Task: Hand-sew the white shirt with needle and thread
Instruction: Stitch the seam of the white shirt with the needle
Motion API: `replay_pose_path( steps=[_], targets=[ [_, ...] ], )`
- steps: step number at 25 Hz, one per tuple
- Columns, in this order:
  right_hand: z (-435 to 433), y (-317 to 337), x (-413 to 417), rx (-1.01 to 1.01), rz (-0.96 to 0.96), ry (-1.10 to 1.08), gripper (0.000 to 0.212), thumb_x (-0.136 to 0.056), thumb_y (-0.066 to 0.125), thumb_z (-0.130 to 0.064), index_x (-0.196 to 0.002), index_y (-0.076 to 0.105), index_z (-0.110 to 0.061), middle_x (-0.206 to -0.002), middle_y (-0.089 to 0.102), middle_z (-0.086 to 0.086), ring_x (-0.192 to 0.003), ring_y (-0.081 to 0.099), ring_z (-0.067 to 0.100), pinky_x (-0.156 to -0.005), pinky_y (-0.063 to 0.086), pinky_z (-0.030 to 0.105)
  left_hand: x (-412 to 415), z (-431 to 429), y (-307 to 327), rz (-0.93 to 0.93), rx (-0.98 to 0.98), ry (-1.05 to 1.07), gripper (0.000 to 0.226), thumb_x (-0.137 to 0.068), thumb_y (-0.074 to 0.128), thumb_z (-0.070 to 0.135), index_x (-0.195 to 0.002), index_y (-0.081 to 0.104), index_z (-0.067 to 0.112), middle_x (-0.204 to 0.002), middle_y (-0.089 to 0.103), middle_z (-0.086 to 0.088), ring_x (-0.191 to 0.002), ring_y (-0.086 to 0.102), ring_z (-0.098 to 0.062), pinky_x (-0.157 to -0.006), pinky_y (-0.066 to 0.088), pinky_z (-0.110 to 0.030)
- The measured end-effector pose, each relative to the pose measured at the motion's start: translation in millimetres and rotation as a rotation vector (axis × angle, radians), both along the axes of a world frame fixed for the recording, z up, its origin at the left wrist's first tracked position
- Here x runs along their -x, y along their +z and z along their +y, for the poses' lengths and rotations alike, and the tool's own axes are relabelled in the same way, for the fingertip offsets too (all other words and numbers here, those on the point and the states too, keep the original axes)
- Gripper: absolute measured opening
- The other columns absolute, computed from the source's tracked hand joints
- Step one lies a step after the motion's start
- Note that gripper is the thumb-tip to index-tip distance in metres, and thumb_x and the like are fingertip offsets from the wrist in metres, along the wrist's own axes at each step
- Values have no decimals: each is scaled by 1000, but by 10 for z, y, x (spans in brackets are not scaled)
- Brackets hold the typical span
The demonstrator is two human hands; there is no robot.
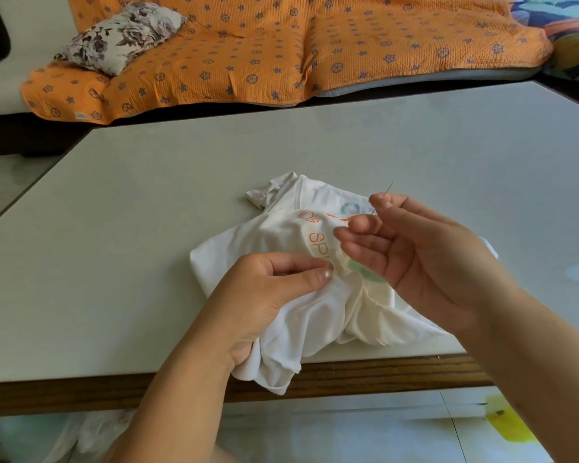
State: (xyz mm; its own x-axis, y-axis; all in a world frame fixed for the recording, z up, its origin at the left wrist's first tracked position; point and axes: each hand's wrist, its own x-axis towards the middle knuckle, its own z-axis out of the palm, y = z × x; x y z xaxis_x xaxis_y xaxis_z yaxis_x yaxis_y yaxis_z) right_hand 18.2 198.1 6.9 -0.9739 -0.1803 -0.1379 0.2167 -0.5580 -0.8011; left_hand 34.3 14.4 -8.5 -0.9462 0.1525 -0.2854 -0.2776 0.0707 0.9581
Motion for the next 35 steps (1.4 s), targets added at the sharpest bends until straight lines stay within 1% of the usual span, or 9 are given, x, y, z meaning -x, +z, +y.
replay_pose_path(
  steps=[5, 15, 21, 23, 25, 26, 29, 32, 35],
  targets=[
    [75, 12, 73, 43, 84, -111, 10, -94, 47, -10, -90, 56, -13, -68, 66, 9, -93, 71, 30, -87, 57, 40, 6, -16, -7, -21, 36, 3, 19, -68, 79, 29, -86, 81, 24, -93, 78, 4, -94, 72, -7, -92, 51, -27],
    [273, 28, 197, -159, 178, -425, 14, -99, 49, -12, -87, 52, -17, -64, 68, 0, -106, 69, 23, -109, 42, 44, 16, -84, 8, -41, 14, -20, 25, -62, 79, 26, -85, 80, 18, -93, 78, 0, -92, 73, -9, -84, 50, -23],
    [286, 13, 205, -275, 214, -489, 13, -99, 52, -12, -87, 55, -16, -63, 69, 1, -96, 72, 22, -98, 50, 36, 12, -112, 17, -55, 15, -56, 26, -58, 79, 29, -82, 80, 19, -93, 78, -2, -92, 73, -14, -84, 53, -27],
    [216, 19, 155, -429, 188, -426, 13, -98, 53, -12, -87, 57, -15, -63, 70, 4, -75, 72, 20, -72, 55, 31, 20, -105, 11, -26, 13, -37, 23, -61, 78, 28, -83, 80, 20, -92, 78, -1, -91, 73, -11, -82, 52, -23],
    [88, 15, 39, -603, 186, -226, 12, -97, 53, -10, -86, 57, -13, -71, 73, 6, -55, 66, 20, -46, 44, 26, 22, -94, 11, 13, 4, -21, 22, -63, 77, 29, -84, 80, 21, -93, 78, 0, -93, 73, -9, -82, 51, -21],
    [17, 1, -27, -692, 196, -102, 12, -96, 54, -11, -85, 58, -12, -76, 74, 6, -52, 64, 21, -41, 40, 26, 22, -87, 12, 26, -11, -19, 22, -64, 77, 29, -85, 80, 22, -94, 78, -1, -95, 72, -10, -84, 51, -22],
    [-106, -74, -156, -829, 198, 166, 11, -95, 58, -18, -86, 63, -13, -68, 70, 6, -57, 66, 30, -47, 44, 30, 24, -78, 5, 44, -66, -14, 22, -65, 76, 28, -85, 80, 22, -96, 77, -5, -98, 72, -15, -90, 52, -27],
    [-99, -94, -136, -827, 213, 95, 10, -93, 60, -16, -85, 63, -12, -62, 68, 9, -63, 66, 36, -61, 52, 34, 25, -98, 1, 25, -63, -17, 21, -66, 77, 25, -86, 80, 21, -95, 77, -5, -97, 72, -15, -90, 52, -29],
    [-110, -92, -139, -815, 278, 31, 9, -93, 60, -12, -84, 63, -12, -62, 69, 9, -59, 66, 23, -65, 55, 30, 26, -125, -1, -6, -25, -37, 29, -65, 78, 27, -92, 79, 15, -97, 77, -8, -98, 72, -18, -92, 53, -33]
  ],
)
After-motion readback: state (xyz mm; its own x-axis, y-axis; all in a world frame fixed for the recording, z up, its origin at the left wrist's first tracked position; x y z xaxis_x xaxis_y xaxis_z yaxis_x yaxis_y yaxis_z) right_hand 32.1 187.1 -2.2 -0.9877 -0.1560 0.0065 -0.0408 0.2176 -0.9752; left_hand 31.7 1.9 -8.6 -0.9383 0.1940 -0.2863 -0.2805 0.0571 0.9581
